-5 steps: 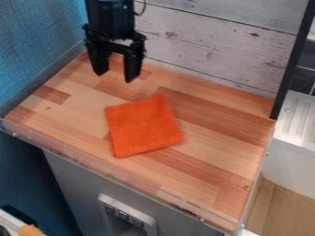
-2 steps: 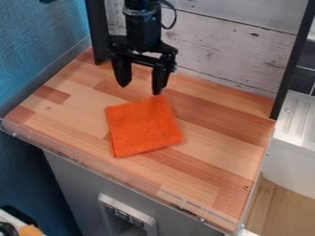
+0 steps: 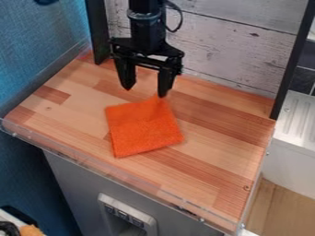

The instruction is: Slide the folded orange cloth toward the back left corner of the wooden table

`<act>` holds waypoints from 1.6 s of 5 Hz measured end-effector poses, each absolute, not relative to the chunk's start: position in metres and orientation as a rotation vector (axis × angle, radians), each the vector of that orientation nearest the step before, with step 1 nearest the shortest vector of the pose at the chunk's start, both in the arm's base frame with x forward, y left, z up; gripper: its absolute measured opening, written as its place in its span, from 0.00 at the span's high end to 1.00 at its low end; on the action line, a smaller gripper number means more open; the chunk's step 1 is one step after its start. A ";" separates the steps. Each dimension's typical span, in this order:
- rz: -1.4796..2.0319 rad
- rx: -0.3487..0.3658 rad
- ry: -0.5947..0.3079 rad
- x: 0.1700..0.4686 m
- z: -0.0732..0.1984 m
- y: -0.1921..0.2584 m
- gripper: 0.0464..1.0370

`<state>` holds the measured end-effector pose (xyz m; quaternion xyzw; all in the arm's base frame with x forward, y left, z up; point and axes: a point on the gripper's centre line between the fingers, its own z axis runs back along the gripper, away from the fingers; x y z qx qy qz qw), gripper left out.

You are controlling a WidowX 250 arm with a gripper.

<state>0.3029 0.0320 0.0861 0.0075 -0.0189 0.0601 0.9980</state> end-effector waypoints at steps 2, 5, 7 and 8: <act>0.138 0.005 -0.034 0.291 0.072 0.016 0.67; 0.160 0.001 -0.002 0.286 0.056 0.014 0.99; 0.154 0.004 0.023 0.286 0.038 0.015 0.99; 0.146 0.008 0.029 0.290 0.029 0.015 0.99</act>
